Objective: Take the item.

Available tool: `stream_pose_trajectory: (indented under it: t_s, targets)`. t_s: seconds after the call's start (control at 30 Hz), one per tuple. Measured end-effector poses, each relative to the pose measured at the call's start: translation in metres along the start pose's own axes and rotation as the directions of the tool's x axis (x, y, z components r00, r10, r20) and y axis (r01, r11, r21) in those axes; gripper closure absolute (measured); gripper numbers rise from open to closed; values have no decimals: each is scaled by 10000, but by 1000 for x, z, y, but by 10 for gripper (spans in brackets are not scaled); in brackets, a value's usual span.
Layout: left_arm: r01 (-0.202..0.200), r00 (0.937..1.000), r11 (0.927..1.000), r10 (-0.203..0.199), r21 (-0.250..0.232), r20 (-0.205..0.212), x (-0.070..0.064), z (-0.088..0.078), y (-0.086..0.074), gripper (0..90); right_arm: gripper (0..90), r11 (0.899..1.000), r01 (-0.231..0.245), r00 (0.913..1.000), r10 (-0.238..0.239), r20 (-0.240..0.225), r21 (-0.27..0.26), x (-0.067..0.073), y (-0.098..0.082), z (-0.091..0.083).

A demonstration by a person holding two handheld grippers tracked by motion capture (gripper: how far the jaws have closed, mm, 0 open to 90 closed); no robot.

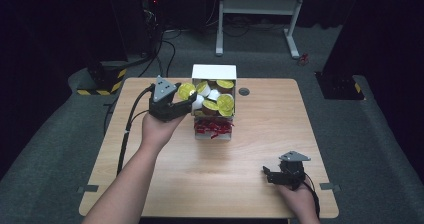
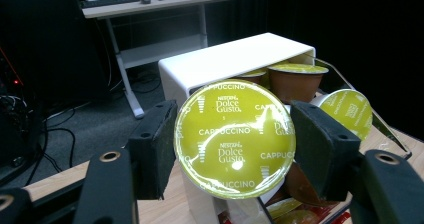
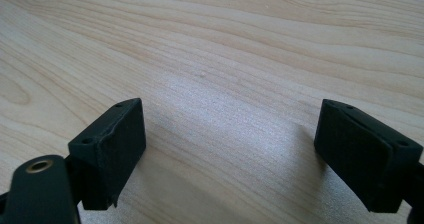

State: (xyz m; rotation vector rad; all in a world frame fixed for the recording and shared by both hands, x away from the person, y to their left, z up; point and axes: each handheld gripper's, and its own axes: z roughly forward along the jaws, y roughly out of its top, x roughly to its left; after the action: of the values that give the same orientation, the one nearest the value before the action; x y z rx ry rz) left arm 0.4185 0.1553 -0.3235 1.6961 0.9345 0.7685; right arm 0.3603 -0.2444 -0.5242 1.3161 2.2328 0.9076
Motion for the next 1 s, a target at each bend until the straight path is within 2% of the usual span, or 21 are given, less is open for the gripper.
stream_pose_trajectory:
  t_s: [0.53, 1.0]
  targets:
    - [77, 9999, 9999, -76, 110, -140, 8, -5, -8, 383, 126, 10000, -43, 10000, 43, 27, 14, 1, 0, 0]
    - [239, 9995, 9993, -232, 302, -221, 15, -7, -22, 382, 126, 10000, -20, 10000, 20, 17, 7, 1, 0, 0]
